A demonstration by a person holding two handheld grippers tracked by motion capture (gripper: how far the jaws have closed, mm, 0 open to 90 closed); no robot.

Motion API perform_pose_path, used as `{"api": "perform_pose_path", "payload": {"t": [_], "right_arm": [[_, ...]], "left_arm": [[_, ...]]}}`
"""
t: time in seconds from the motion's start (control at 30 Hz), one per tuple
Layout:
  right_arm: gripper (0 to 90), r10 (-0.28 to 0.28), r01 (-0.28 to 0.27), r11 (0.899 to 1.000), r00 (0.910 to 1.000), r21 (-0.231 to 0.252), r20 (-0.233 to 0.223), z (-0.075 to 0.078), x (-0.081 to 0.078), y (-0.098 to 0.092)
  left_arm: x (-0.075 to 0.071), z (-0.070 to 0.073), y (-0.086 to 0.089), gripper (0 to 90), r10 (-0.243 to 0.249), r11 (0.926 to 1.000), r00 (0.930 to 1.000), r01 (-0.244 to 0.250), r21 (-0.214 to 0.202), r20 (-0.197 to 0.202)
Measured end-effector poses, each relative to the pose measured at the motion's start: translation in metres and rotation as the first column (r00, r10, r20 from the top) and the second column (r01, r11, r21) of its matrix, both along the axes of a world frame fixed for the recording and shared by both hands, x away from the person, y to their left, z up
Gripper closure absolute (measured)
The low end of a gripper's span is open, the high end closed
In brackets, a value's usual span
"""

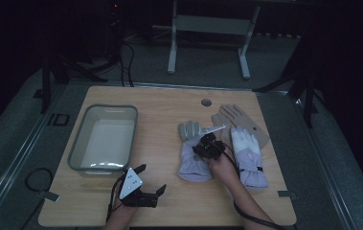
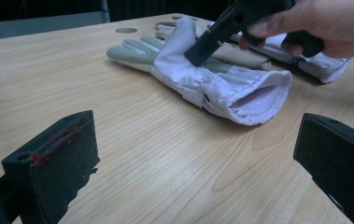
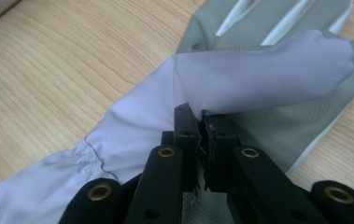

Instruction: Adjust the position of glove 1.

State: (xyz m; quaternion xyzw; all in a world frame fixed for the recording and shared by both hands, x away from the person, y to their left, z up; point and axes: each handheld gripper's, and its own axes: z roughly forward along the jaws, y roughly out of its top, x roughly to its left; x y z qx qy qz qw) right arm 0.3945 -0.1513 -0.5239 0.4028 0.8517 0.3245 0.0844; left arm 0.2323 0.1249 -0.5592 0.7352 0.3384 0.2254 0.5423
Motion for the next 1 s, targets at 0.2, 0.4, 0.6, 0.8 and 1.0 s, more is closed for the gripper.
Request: {"api": "perform_pose_path", "payload": {"t": [0.2,0.4,0.6,0.8,1.0], "right_arm": [[85.3,0.029,-0.029,1.000,0.9995,0.000,0.013,-0.001,0.006,0.001],[82.0,0.024,-0.024,1.000,0.9996,0.002,0.017,-0.001,0.008,0.002],[65.5,0.044,-0.044,0.999,0.9979,-0.001,0.049,0.010,0.000,-0.002],[48.0,0.019,-0.018,1.000,0.9925,-0.009,0.121,0.030,-0.006,-0.016],[48.8,0.008,-0.010,1.000,0.9885,0.009,0.151,0.045,-0.013,-0.037]], "left_arm": [[0.000,0.000,0.000,0.0,-0.001,1.0000,1.0000,0.001,0.000,-0.003],[0.000,0.000,0.000,0.0,-0.001,1.0000,1.0000,0.001,0.003,-0.002],[0.001,0.000,0.000,0.0,-0.002,1.0000,1.0000,0.002,-0.001,-0.006],[0.001,0.000,0.000,0.0,-0.002,1.0000,1.0000,0.003,0.001,-0.005],[0.001,0.000,0.000,0.0,-0.002,1.0000,1.0000,0.002,0.001,-0.008]]}}
